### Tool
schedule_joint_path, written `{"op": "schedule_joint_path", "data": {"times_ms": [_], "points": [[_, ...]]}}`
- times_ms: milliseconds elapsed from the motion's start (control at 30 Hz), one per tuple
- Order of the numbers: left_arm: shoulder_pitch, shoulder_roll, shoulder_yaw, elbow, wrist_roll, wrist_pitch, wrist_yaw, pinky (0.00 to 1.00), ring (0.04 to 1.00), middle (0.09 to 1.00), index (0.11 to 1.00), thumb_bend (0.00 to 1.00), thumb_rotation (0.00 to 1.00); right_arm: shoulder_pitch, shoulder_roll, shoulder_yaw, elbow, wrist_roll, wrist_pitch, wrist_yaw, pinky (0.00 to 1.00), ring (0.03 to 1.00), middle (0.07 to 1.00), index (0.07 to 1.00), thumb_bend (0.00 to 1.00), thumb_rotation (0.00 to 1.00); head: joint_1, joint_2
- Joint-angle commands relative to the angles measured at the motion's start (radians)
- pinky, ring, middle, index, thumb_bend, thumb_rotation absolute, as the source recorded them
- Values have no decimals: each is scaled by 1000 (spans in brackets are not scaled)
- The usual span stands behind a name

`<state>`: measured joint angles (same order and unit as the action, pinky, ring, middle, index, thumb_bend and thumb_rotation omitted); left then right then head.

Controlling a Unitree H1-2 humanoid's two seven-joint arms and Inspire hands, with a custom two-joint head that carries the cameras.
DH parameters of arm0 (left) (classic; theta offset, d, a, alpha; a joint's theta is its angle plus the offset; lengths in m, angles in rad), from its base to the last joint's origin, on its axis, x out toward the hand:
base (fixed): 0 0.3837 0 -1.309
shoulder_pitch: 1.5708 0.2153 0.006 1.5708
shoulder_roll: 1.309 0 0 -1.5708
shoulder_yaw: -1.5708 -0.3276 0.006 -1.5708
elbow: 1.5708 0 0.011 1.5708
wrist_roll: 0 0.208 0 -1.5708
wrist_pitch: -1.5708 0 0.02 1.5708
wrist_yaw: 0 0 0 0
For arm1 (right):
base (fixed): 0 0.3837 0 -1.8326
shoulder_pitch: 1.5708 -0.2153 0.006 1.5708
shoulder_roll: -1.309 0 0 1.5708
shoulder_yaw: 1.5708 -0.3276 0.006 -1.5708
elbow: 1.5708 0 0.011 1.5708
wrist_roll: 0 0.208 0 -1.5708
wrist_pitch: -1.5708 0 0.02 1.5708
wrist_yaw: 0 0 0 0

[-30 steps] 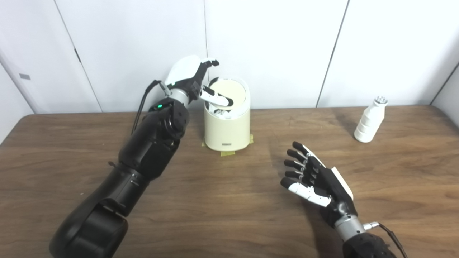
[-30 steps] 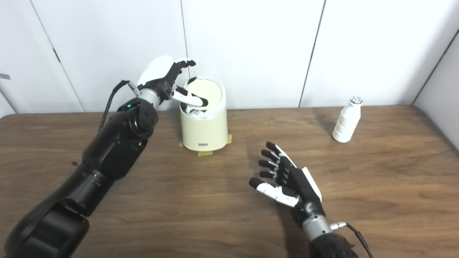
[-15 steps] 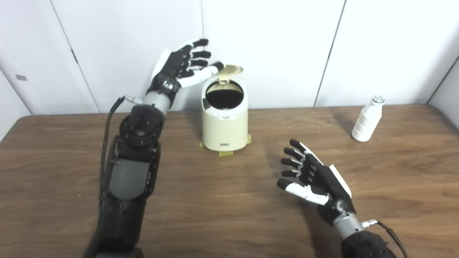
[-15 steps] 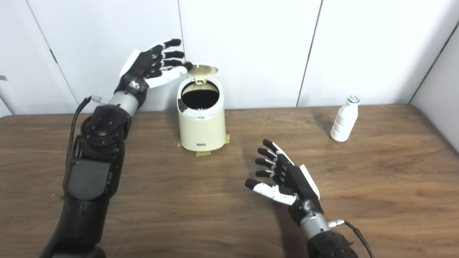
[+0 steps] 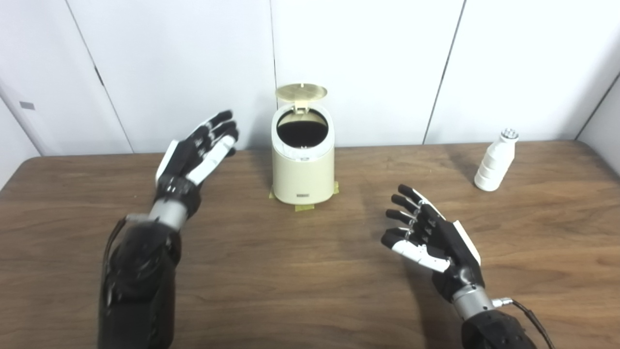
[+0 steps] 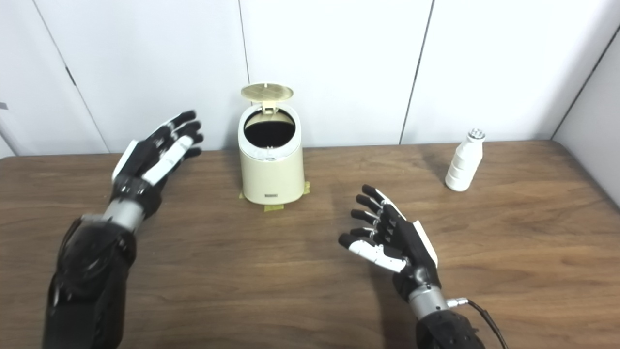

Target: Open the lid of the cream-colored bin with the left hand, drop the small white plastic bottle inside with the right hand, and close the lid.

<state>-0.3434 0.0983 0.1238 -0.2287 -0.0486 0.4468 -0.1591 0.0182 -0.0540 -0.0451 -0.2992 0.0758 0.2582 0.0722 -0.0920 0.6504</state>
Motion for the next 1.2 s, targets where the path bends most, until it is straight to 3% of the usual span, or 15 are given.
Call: {"op": "schedule_joint_path", "data": {"times_ms": [0,233,333,533,633,733,900,1033,1167], "points": [[-15,12,-1,-48,-19,-34,5,854,873,890,901,502,485,-35,6,-19,-36,20,-45,-15,642,802,861,863,744,249,-6,1],[89,9,6,-102,-37,-62,27,833,864,873,900,471,534,-40,-29,-105,13,59,-112,-36,683,825,879,873,729,206,-30,-2],[101,23,-1,-82,-29,-73,28,835,867,874,900,466,538,-40,-45,-153,42,55,-129,-64,663,801,866,862,768,207,-61,-6],[104,31,1,-30,-38,-95,38,867,881,902,913,487,548,-32,-45,-208,-9,-15,-119,-158,632,777,851,829,807,158,-125,-29],[110,35,3,-15,-50,-111,31,896,886,894,910,466,552,-24,-63,-222,-12,-96,-120,-204,677,770,839,830,827,217,-146,-34],[115,44,7,-9,-63,-117,23,908,891,891,913,483,551,-27,-75,-240,-1,-96,-142,-211,768,795,851,854,841,252,-165,-38],[122,80,11,-1,-91,-108,1,935,919,915,943,483,597,-54,-109,-245,47,-170,-195,-247,758,847,899,918,913,303,-177,-48],[126,107,12,9,-103,-105,-13,954,941,943,978,464,617,-90,-156,-241,88,-223,-175,-258,867,917,966,973,962,358,-193,-49],[130,118,11,5,-114,-99,-16,964,951,964,995,457,647,-141,-193,-245,141,-248,-155,-266,852,934,999,993,984,366,-196,-46]]}}
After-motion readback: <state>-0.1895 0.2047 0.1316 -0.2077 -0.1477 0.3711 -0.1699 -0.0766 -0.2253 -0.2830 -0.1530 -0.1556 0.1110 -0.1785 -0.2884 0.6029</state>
